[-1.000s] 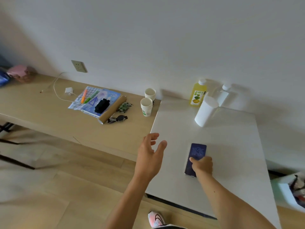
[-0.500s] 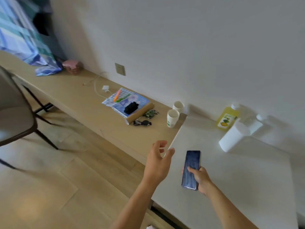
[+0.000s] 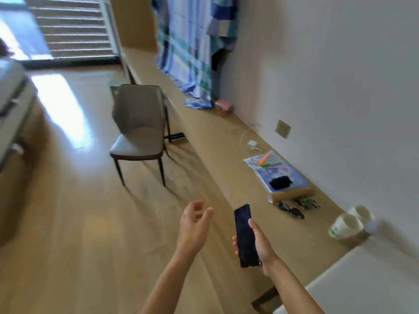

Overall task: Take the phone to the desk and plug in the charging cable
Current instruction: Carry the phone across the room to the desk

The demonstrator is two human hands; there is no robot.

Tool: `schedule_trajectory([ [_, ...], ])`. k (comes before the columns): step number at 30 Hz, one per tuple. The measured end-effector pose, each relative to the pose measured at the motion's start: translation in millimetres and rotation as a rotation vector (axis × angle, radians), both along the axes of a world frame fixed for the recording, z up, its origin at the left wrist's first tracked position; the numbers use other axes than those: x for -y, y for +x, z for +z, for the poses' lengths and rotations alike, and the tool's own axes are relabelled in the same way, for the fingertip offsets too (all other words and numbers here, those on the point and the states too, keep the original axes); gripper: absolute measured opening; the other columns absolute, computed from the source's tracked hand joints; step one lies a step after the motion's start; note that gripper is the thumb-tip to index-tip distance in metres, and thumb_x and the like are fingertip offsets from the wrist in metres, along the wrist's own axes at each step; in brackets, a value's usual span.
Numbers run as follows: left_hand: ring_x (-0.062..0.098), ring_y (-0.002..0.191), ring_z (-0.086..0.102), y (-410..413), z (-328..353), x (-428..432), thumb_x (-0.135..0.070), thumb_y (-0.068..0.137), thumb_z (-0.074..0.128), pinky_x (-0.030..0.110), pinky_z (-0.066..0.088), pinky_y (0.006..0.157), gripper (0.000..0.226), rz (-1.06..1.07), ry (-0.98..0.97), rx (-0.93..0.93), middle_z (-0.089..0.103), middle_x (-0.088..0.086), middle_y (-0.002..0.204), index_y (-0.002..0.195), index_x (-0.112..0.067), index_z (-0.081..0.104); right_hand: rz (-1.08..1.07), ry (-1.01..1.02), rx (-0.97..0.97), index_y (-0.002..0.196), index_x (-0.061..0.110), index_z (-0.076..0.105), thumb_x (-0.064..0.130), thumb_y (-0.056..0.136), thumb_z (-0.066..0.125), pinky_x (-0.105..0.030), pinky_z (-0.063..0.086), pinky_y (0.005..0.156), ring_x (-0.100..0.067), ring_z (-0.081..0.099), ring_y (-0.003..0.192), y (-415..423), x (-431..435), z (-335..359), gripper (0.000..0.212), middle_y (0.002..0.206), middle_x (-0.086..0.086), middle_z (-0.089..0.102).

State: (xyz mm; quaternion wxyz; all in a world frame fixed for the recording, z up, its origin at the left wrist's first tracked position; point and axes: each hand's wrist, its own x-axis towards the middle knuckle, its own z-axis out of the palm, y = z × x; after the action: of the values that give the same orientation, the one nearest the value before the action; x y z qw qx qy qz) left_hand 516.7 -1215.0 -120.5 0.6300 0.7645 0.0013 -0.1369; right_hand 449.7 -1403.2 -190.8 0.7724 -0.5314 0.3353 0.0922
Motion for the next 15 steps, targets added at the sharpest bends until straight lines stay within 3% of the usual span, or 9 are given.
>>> schedule_trajectory([
  [6,0.002,0.105,0.060,43.1,1.4,-127.4,-0.043,0.094,0.060,0.017,0.047,0.074,0.038,0.254,0.004,0.041,0.062,-0.005,0.124,0.127,-0.023,0.059,0.180,-0.003,0.009,0.098,0.004,0.064,0.056,0.100,0.038,-0.039,0.050,0.062,-0.028,0.060,0.067,106.6,-118.0,19.5,0.058,0.082,-0.018,0.065],
  [10,-0.005,0.103,0.057,59.0,5.7,-195.1,-0.044,0.094,0.059,0.013,0.045,0.071,0.038,0.362,0.003,0.041,0.062,-0.011,0.122,0.128,-0.028,0.058,0.255,0.104,0.031,0.110,0.001,0.056,0.056,0.097,0.039,-0.035,0.048,0.058,-0.027,0.057,0.065,163.0,-191.7,27.8,0.059,0.077,-0.016,0.060],
  [15,0.000,0.108,0.058,72.7,14.7,-260.8,-0.041,0.095,0.059,0.015,0.045,0.077,0.036,0.514,0.007,0.035,0.062,-0.011,0.122,0.128,-0.027,0.058,0.380,0.035,0.077,0.111,0.006,0.063,0.062,0.093,0.047,-0.042,0.057,0.072,-0.029,0.069,0.082,213.5,-264.5,48.7,0.060,0.088,-0.017,0.070],
])
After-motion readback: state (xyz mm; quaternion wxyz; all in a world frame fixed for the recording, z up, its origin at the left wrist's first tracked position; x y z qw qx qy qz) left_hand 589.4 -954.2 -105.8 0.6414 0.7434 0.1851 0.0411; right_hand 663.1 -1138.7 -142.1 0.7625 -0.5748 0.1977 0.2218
